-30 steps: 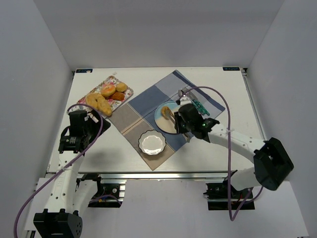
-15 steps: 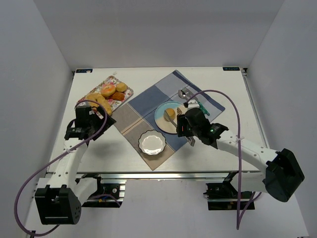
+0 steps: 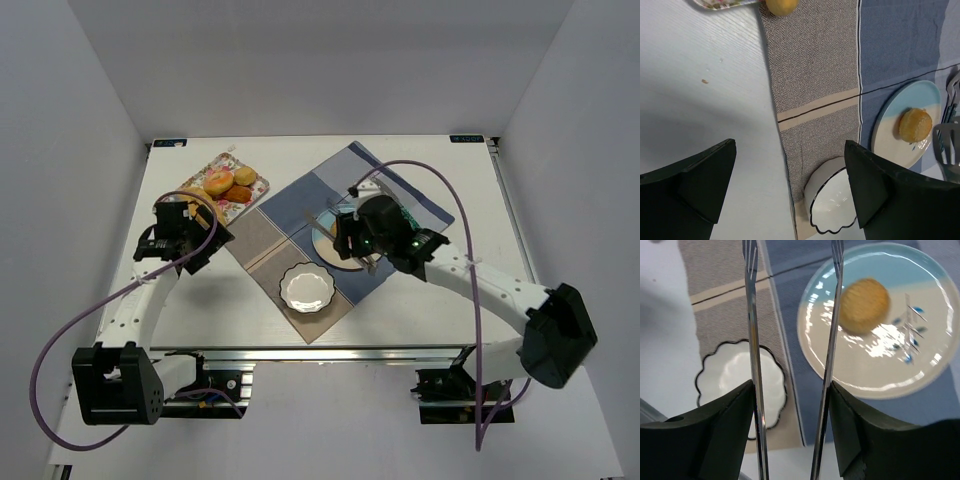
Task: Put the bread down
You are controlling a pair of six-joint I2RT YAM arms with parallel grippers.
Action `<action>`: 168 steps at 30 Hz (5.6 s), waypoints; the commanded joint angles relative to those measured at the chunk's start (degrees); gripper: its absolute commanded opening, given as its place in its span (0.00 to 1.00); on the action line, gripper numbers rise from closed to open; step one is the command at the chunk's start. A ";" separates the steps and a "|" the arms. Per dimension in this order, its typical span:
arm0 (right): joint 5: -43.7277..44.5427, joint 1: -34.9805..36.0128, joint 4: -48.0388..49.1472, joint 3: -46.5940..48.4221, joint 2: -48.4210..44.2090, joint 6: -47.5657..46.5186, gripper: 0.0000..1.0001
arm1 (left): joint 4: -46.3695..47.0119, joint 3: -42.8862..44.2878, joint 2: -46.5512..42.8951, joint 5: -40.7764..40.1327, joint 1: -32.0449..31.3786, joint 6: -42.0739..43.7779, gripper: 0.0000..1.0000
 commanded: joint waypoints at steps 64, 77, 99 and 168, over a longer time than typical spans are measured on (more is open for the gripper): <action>13.08 3.91 6.48 -7.55 -6.54 5.88 0.16 | 0.18 -1.80 -4.00 -1.96 -2.18 -3.06 0.98; 10.29 -3.66 4.36 -20.85 -15.74 10.55 0.27 | 1.59 -0.31 2.51 -6.89 -11.41 -4.29 0.98; 2.81 -3.75 1.28 -13.74 -20.13 6.16 0.62 | -4.46 2.14 -1.88 -11.18 -11.41 -3.32 0.98; -12.13 2.49 -8.38 73.99 65.75 -15.30 0.44 | -15.72 0.83 -11.55 -16.91 -11.41 -2.27 0.98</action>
